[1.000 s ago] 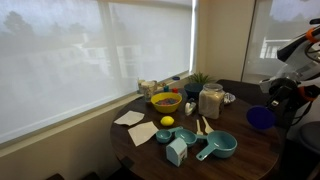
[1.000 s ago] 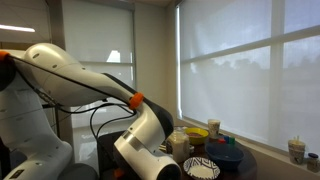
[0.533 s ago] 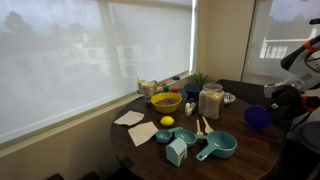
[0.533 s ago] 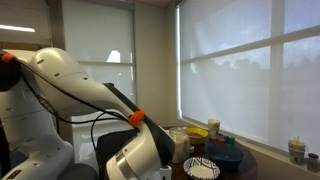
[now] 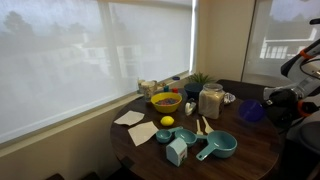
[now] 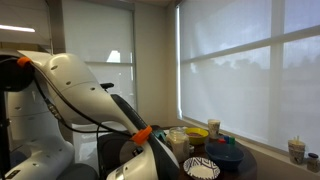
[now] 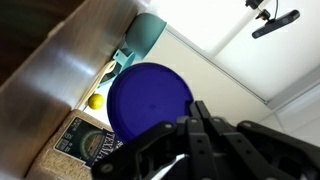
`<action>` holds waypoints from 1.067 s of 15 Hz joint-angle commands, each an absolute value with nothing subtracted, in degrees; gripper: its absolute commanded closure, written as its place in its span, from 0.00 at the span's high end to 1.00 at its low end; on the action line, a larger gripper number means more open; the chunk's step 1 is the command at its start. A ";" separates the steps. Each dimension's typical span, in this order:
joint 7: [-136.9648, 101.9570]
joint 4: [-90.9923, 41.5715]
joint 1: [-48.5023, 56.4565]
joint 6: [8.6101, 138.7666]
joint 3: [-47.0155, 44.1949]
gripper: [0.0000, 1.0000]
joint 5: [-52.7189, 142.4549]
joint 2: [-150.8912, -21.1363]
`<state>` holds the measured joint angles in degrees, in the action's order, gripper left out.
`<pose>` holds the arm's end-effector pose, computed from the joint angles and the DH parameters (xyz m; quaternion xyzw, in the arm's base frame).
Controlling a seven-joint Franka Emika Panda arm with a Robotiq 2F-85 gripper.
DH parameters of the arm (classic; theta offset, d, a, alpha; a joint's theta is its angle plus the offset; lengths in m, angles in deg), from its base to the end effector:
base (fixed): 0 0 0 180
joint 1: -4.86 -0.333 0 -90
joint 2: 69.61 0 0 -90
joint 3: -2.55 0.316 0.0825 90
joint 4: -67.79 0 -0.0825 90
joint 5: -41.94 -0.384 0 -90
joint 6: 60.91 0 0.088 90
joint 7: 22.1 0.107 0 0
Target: Flip the lid over on the table
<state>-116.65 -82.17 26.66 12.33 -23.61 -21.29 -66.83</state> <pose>0.3030 -0.1642 0.2994 -0.6888 -0.1042 -0.3064 0.6487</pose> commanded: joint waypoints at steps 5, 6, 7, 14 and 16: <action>-112.95 -81.57 29.04 8.98 -23.51 0.01 -23.38 -72.31; -111.89 -81.67 29.16 9.32 -23.54 0.01 -23.44 -72.47; -111.22 -81.64 29.26 9.47 -23.55 0.01 -23.49 -72.68; -105.28 -81.73 29.96 12.49 -23.80 0.01 -22.99 -72.19; -103.96 -81.68 30.18 12.86 -23.92 0.01 -22.70 -72.10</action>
<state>-107.03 -81.91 29.69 11.46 -23.79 -22.49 -72.33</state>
